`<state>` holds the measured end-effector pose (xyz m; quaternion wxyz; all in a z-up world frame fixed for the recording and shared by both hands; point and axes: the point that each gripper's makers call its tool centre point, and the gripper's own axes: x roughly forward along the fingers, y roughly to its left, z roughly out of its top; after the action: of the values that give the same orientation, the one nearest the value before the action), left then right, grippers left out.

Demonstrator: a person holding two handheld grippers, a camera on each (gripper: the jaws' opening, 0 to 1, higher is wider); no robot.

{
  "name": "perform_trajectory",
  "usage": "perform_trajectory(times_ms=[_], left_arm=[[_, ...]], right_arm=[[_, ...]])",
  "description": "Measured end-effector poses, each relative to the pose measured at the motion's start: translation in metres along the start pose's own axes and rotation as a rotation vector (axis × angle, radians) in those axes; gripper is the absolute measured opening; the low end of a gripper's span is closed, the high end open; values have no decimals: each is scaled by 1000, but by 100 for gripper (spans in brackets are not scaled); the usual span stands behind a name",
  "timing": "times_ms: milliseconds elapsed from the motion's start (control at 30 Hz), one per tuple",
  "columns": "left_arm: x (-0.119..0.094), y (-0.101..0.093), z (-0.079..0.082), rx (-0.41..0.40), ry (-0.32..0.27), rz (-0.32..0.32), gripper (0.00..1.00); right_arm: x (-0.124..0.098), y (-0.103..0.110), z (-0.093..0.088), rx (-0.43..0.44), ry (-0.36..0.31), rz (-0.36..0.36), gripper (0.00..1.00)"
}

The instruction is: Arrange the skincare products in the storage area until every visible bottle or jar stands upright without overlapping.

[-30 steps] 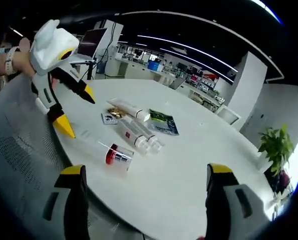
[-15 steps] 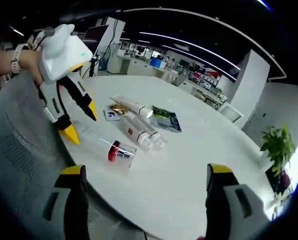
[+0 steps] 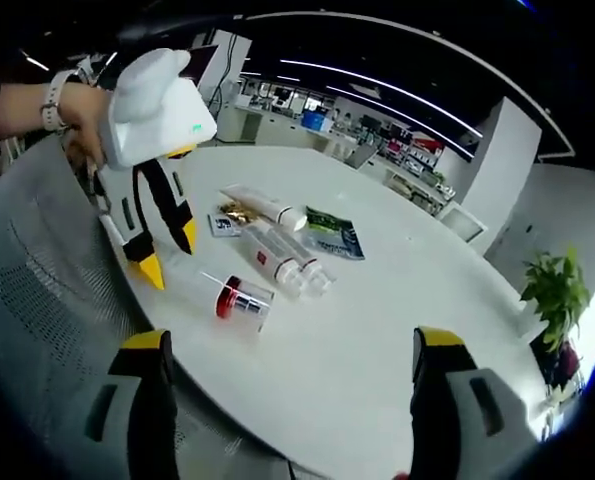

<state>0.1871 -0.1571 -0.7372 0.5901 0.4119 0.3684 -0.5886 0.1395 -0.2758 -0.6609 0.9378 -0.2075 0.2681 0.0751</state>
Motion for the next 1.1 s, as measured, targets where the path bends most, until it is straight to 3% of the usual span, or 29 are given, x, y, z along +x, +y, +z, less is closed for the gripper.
perform_trajectory(times_ms=[533, 867, 1033, 1100], left_arm=[[15, 1, -3, 44, 147, -42, 27], [13, 2, -3, -35, 135, -55, 27], [13, 1, -3, -25, 110, -52, 26], [13, 2, -2, -37, 99, -51, 26]], right_arm=[[1, 1, -3, 9, 16, 7, 100], [3, 2, -5, 4, 26, 14, 100], [4, 4, -4, 3, 23, 27, 100], [4, 6, -5, -3, 29, 37, 95]])
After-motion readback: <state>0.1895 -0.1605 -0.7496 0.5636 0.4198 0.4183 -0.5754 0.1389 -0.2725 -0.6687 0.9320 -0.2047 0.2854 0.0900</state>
